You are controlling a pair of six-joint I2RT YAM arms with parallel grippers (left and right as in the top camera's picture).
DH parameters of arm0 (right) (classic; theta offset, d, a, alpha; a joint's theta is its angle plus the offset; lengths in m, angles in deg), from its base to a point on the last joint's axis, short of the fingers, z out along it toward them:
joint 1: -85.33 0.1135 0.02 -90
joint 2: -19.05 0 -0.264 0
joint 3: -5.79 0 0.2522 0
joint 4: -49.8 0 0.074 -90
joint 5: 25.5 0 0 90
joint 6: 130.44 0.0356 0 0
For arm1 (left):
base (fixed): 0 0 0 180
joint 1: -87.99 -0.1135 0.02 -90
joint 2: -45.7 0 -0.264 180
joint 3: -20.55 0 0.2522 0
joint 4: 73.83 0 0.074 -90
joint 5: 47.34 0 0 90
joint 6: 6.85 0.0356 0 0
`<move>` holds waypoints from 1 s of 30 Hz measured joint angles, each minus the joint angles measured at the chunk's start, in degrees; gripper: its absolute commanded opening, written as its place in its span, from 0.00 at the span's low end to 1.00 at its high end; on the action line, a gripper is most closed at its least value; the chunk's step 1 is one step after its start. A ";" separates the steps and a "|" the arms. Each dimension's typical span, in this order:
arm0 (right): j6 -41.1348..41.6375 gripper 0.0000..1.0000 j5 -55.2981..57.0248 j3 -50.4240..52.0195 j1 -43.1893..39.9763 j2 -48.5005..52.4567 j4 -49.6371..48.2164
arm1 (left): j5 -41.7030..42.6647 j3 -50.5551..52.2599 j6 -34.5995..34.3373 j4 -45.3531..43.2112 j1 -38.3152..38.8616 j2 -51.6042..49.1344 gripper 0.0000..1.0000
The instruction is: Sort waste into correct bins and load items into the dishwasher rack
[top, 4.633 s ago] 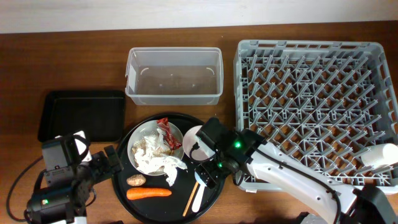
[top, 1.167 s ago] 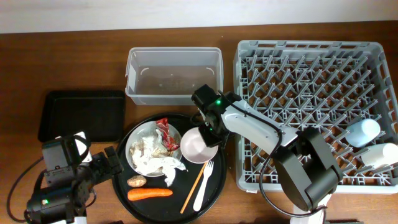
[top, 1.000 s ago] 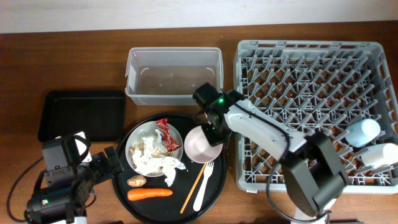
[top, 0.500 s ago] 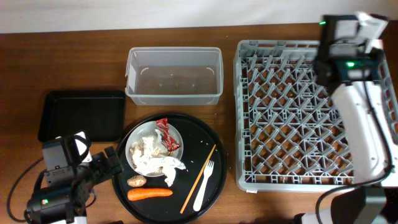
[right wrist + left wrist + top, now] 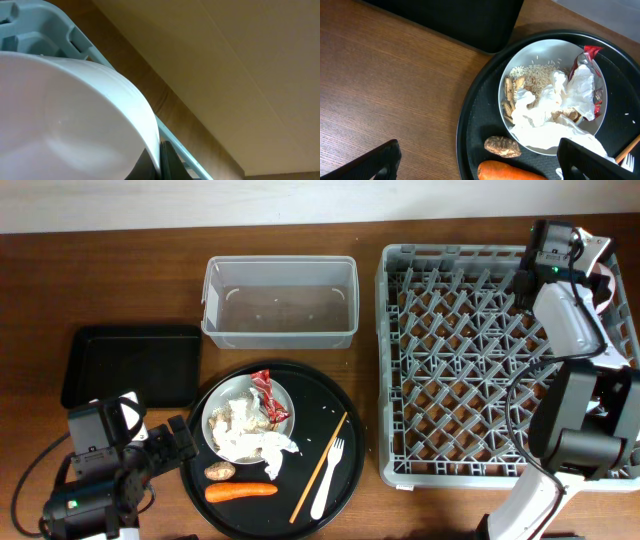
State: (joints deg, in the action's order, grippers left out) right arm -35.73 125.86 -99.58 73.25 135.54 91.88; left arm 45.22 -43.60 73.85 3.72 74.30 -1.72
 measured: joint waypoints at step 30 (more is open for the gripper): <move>-12.15 0.94 -3.10 3.74 8.13 2.73 -1.64 | 0.00 0.02 0.00 -0.15 0.00 -0.02 0.99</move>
State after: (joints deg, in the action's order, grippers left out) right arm -47.88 122.75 -95.84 81.38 138.27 90.24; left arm 45.22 -43.58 73.85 3.56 74.30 -1.74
